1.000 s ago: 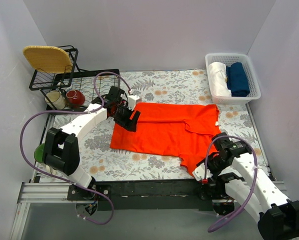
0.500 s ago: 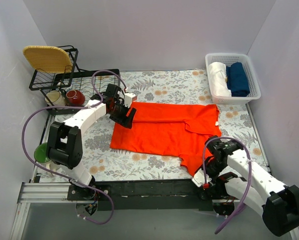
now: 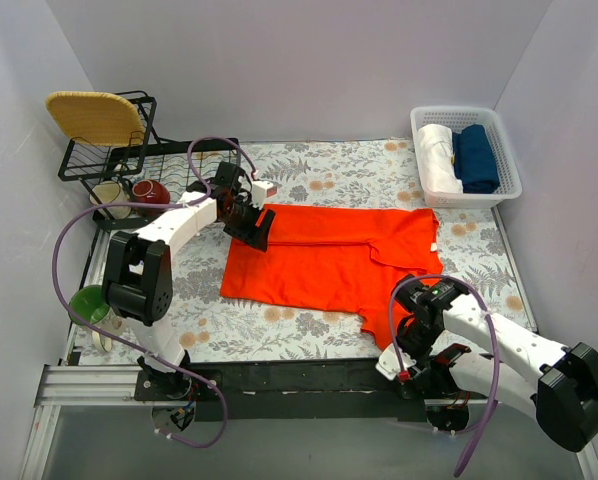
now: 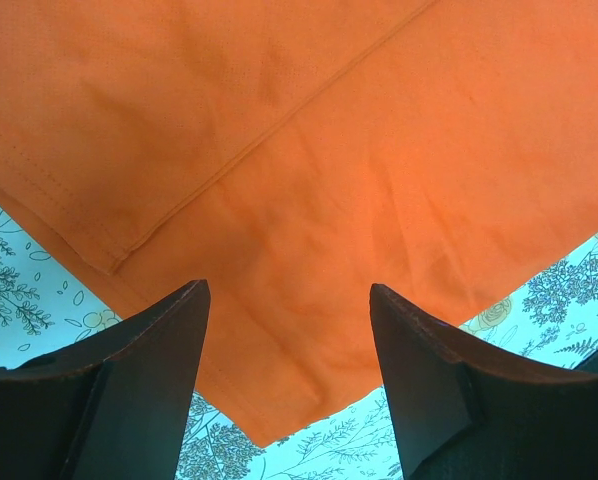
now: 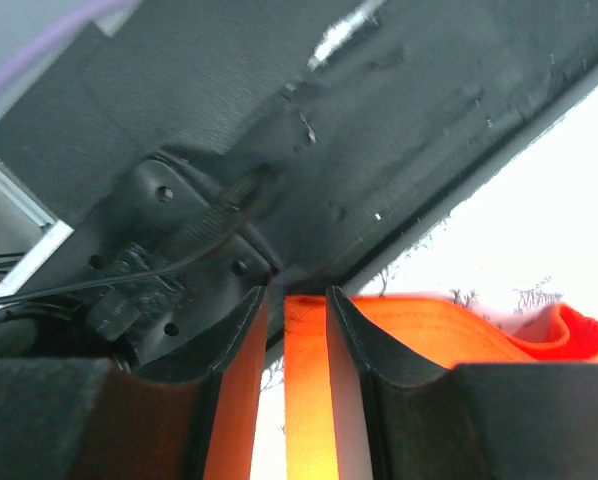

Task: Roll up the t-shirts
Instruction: Fold the T-shirt at the center of the board.

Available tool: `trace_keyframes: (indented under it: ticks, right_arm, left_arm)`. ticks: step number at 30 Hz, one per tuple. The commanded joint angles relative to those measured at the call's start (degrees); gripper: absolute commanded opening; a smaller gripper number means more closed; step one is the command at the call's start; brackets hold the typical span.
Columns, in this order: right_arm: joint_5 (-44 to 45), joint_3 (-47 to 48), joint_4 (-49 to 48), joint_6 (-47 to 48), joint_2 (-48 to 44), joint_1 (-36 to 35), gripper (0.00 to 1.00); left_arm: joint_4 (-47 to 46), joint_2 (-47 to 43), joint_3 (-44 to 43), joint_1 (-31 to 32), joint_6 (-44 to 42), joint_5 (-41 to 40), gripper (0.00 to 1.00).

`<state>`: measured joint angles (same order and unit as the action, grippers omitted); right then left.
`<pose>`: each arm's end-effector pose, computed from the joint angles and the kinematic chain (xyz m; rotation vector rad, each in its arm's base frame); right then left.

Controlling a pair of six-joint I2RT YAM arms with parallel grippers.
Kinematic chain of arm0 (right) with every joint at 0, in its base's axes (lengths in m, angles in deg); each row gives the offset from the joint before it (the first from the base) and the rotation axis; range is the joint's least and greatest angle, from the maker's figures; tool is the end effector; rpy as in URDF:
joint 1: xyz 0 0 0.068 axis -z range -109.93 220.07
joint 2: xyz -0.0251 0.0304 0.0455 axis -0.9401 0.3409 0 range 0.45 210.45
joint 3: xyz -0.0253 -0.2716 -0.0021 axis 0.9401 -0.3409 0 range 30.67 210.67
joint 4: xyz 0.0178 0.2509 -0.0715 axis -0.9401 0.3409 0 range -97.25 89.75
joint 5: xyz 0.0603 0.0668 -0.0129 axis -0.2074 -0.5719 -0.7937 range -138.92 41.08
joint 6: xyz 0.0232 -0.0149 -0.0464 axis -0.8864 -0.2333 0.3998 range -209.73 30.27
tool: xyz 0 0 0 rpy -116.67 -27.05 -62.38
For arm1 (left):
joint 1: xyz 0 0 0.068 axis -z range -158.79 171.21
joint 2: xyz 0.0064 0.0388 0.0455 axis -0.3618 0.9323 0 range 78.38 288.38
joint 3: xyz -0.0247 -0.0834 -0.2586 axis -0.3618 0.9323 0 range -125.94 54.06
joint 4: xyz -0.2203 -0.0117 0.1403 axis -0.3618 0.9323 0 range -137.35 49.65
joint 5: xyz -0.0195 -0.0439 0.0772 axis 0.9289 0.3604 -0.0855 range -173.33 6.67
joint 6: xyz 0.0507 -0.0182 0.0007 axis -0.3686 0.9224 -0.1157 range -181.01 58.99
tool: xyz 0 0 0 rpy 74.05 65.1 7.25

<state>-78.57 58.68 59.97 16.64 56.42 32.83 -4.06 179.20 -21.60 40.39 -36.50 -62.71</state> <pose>0.0748 0.0790 0.1658 -2.6871 0.9191 0.6919 0.3324 -0.1289 0.2232 -0.0340 2.8497 -0.6827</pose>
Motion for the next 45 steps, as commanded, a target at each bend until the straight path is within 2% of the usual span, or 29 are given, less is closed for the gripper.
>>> trace_keyframes:
  ticks: [1, 6, 19, 27, 32, 36, 45]
  right_arm:
    - [2.83, 1.61, -5.07, -8.09, 0.37, -1.61, 0.36]
    - [7.32, -1.11, -7.45, -7.05, 0.55, -1.97, 0.34]
    - [7.41, -1.46, -6.75, -3.89, -3.23, -1.97, 0.36]
    - [7.24, -0.15, -5.61, -3.36, 2.04, -1.97, 0.27]
    - [4.78, 3.89, 1.93, -1.26, -0.06, -2.05, 0.29]
    - [4.42, 1.53, 0.55, 1.46, -3.93, -2.05, 0.33]
    - [6.79, 4.16, 0.54, -4.41, 7.05, -5.04, 0.35]
  left_arm:
    - [-1.28, -0.62, -0.46, -0.9, 0.1, 2.76, 0.64]
    - [-1.98, 0.08, -0.54, -1.86, -0.25, 3.72, 0.64]
    - [-1.28, 3.16, -3.35, -3.89, -1.4, 5.39, 0.64]
    - [-0.84, 3.95, -4.41, -4.06, -0.52, 5.31, 0.64]
    - [0.04, 2.72, -3.36, -4.5, -0.87, 5.31, 0.64]
    - [-0.13, 2.72, -2.74, -4.85, -0.96, 5.22, 0.64]
    - [-0.57, 3.86, -3.45, -5.12, -0.52, 5.48, 0.64]
